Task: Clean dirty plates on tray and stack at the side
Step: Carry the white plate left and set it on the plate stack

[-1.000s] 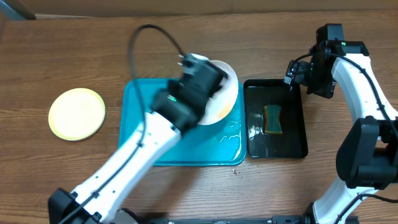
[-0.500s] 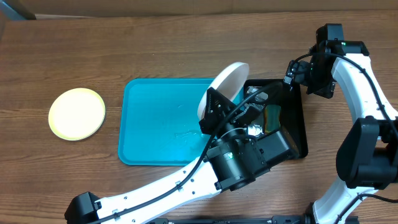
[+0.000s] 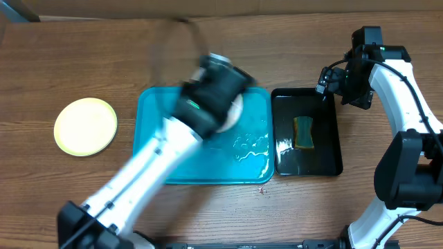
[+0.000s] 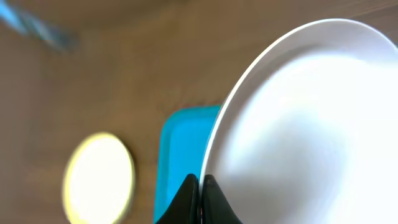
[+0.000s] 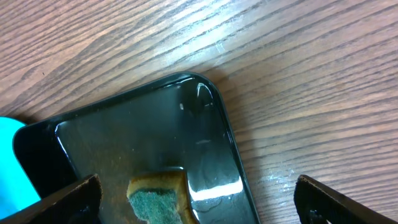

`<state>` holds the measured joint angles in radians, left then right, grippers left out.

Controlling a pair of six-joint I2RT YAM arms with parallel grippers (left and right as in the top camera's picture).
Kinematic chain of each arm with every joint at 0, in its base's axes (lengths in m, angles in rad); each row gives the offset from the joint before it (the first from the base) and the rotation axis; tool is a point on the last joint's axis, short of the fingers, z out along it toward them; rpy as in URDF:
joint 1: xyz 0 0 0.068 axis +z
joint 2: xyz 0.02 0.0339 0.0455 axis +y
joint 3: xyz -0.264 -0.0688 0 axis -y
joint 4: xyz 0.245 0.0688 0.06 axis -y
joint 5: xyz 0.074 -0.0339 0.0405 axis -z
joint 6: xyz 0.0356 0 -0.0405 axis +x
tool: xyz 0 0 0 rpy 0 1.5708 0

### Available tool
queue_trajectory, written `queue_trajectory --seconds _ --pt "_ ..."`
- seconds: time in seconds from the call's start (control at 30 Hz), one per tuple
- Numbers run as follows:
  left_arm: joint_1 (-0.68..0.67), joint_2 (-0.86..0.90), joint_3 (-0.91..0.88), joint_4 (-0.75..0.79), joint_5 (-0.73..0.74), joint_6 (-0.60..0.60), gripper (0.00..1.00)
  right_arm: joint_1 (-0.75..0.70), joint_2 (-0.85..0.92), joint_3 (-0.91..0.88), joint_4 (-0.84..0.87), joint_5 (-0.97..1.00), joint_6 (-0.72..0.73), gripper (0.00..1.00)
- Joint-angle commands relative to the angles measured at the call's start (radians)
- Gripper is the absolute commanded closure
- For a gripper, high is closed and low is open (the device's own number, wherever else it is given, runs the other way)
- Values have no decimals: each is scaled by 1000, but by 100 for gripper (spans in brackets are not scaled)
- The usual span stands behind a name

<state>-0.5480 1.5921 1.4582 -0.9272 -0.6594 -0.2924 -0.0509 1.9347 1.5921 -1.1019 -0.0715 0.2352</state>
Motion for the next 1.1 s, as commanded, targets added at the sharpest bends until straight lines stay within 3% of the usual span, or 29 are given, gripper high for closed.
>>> queue_trajectory --seconds 0.0,0.13,0.3,0.43,0.57,0.83,1.07 --pt "266 -4 14 -29 401 -72 96 3 -21 12 1 0 1 0" --pt "669 -3 14 -76 594 -135 96 3 -21 12 1 0 1 0" --pt "1017 0 14 -95 700 -134 96 3 -21 12 1 0 1 0" --pt "1213 5 10 -108 773 -111 96 3 -21 12 1 0 1 0" --pt "1270 5 -35 -60 739 -111 96 3 -21 12 1 0 1 0" --pt "1256 7 -270 204 678 -139 96 3 -21 12 1 0 1 0" --pt "1256 7 -341 309 652 -138 94 3 -21 12 1 0 1 0"
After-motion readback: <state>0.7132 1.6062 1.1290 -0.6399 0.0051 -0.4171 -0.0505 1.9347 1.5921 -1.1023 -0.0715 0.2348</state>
